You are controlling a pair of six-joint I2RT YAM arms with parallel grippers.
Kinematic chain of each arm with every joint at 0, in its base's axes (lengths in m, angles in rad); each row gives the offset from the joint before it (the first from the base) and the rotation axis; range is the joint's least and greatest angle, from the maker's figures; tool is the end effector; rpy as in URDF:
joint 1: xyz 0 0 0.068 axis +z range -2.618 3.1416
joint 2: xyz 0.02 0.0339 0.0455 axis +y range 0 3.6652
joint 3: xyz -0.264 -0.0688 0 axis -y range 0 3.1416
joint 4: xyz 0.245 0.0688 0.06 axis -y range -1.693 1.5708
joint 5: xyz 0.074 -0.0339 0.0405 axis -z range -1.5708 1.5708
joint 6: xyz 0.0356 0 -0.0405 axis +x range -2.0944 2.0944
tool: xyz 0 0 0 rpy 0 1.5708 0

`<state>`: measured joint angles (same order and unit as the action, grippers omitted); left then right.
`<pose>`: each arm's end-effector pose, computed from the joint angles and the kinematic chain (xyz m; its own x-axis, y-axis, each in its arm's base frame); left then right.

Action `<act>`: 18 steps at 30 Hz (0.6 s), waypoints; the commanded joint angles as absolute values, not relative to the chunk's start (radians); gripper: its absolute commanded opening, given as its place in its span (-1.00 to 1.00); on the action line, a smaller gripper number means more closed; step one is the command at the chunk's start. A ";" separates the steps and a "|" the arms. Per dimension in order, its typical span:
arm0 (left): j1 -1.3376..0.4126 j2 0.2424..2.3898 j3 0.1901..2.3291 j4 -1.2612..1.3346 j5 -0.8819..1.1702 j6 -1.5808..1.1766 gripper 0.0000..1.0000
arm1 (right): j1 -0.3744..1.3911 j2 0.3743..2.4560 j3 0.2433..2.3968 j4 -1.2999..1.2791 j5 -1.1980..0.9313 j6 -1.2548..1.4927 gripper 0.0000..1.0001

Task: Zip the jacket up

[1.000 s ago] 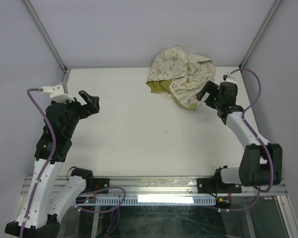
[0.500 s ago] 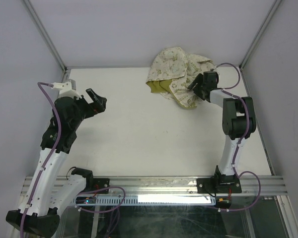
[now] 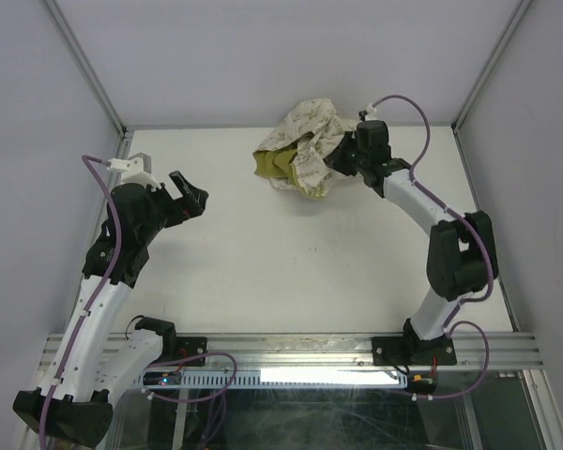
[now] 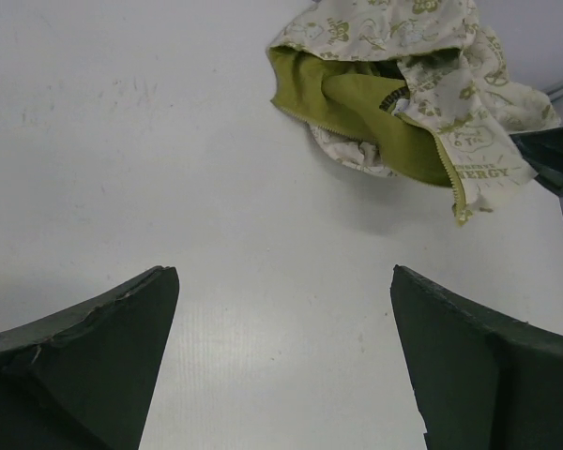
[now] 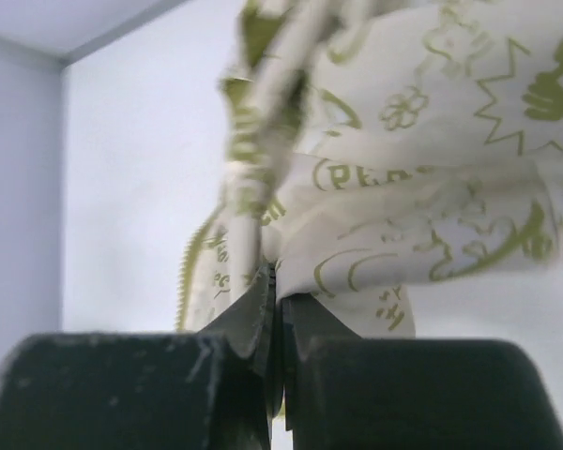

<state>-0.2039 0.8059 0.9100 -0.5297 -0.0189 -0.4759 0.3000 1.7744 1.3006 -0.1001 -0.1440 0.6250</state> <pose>0.1710 -0.0347 0.3438 -0.4444 -0.3759 -0.8132 -0.0203 0.9117 -0.4103 0.3907 0.1262 0.2543 -0.6591 0.4022 -0.6355 -0.0271 0.8317 0.5545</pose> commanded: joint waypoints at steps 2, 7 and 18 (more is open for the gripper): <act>-0.209 0.784 0.929 -0.462 0.003 -0.464 0.98 | 0.468 1.512 1.515 -0.188 -0.187 0.544 -1.00; -0.209 0.754 0.962 -0.477 0.005 -0.433 0.98 | 0.536 1.471 1.703 -0.228 -0.231 0.534 -1.00; -0.209 0.776 0.981 -0.548 0.045 -0.416 0.98 | 0.552 1.427 1.598 -0.364 -0.009 0.564 -0.43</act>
